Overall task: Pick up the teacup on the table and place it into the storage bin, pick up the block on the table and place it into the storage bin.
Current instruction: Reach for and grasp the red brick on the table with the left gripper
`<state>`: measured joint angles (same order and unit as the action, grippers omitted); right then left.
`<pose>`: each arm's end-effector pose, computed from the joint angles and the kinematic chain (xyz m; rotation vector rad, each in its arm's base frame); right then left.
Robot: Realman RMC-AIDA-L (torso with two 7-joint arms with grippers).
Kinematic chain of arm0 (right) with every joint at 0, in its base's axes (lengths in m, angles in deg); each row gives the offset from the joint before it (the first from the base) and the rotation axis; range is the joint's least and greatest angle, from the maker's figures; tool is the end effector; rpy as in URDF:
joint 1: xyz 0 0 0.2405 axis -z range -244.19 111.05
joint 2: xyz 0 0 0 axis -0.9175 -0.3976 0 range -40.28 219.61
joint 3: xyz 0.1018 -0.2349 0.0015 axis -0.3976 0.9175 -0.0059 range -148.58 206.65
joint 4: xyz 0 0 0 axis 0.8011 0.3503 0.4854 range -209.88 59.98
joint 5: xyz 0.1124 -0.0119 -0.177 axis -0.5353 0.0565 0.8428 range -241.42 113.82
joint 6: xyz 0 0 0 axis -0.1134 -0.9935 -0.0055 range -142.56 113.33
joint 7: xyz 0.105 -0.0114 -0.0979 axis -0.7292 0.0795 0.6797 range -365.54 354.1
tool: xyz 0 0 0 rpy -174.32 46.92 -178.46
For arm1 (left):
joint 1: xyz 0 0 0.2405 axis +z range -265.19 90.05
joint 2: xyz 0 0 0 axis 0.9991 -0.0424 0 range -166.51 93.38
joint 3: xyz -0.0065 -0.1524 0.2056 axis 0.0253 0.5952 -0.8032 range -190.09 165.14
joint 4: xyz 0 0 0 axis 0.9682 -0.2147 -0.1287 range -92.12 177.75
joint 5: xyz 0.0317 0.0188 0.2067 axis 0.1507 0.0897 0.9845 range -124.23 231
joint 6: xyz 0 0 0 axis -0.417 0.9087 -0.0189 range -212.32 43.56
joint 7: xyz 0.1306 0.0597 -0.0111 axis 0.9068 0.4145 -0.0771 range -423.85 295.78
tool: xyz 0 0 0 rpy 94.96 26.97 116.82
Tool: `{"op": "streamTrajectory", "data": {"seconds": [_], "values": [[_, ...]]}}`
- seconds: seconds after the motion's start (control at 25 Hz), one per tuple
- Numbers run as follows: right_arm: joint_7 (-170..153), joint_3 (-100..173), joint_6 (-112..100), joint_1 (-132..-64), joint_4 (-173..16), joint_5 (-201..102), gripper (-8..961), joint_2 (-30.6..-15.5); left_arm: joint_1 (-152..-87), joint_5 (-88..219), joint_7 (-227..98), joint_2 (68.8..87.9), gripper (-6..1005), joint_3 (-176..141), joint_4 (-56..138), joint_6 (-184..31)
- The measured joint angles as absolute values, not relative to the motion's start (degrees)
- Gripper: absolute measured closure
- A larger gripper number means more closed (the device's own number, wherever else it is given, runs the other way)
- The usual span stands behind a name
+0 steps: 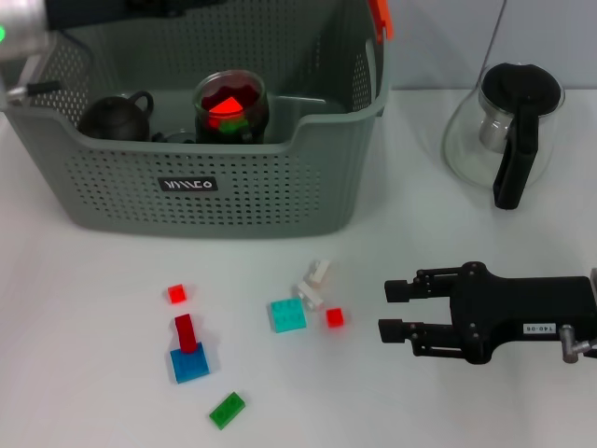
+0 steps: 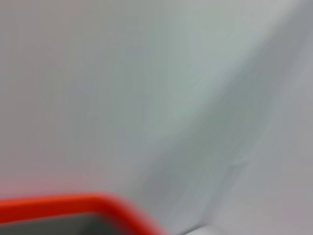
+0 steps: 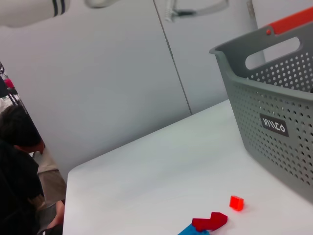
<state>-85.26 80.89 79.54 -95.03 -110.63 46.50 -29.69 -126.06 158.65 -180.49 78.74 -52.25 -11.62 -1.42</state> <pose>0.2492 0.2976 -0.0301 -2.9553 0.6236 0.7434 -0.1780 0.4104 0.0951 -2.4425 -0.9074 -0.9331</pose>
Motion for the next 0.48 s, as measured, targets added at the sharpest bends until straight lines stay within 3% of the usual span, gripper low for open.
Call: {"op": "streamTrajectory", "data": {"seconds": [0.24,0.48], "values": [[-85.3,80.9,79.2,-95.1,-110.6,46.5,376,-29.69,-121.0,156.4,-174.1,75.81,559,-47.1,-9.4,21.7],[-85.3,80.9,79.1,-95.6,-110.6,46.7,376,-29.79,-115.4,174.2,-170.0,78.36,567,-49.6,-20.6,28.8]]}}
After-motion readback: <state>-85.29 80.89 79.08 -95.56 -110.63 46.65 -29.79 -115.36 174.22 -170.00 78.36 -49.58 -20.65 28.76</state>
